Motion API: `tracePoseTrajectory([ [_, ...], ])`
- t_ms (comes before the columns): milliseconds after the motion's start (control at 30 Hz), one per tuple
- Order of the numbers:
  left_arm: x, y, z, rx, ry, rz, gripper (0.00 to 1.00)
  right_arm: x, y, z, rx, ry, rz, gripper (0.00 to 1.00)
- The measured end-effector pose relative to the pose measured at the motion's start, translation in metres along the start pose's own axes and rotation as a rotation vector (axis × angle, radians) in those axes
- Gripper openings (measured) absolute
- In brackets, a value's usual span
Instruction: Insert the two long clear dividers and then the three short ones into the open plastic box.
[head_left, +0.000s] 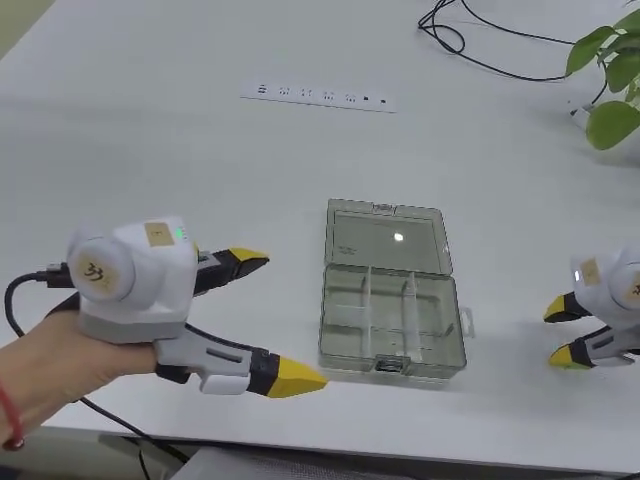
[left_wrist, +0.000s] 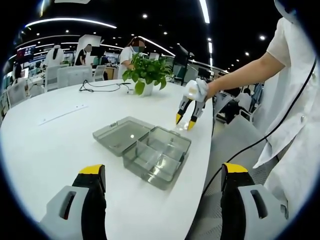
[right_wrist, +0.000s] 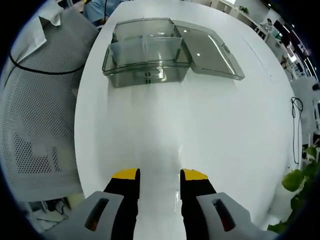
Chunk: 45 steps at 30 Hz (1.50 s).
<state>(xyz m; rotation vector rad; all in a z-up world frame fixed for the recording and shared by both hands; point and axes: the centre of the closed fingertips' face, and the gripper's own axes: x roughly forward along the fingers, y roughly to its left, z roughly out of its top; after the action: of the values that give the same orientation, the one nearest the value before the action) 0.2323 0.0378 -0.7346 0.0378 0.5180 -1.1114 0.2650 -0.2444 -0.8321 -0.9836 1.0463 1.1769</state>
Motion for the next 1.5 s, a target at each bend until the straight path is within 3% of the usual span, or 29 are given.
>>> tracePoseTrajectory([
  [300, -0.001, -0.002, 0.003, 0.008, -0.004, -0.003, 0.98, -0.024, -0.004, 0.026, 0.001, -0.060, -0.060, 0.33],
  [500, -0.001, 0.000, 0.009, 0.013, -0.010, -0.002, 0.98, -0.046, -0.007, 0.054, -0.014, -0.118, -0.109, 0.33],
  [633, 0.000, 0.000, 0.019, 0.014, -0.021, -0.002, 0.97, -0.051, -0.009, 0.066, -0.029, -0.164, -0.131, 0.33],
  [900, 0.005, 0.002, 0.043, -0.012, -0.073, 0.003, 0.94, -0.076, -0.003, 0.109, -0.061, -0.232, -0.161, 0.33],
  [1267, 0.022, -0.001, 0.076, -0.132, -0.133, -0.009, 0.83, -0.087, 0.003, 0.139, -0.100, -0.274, -0.186, 0.33],
  [1500, 0.035, -0.013, 0.094, -0.275, -0.160, -0.059, 0.67, -0.093, 0.011, 0.158, -0.124, -0.268, -0.206, 0.33],
])
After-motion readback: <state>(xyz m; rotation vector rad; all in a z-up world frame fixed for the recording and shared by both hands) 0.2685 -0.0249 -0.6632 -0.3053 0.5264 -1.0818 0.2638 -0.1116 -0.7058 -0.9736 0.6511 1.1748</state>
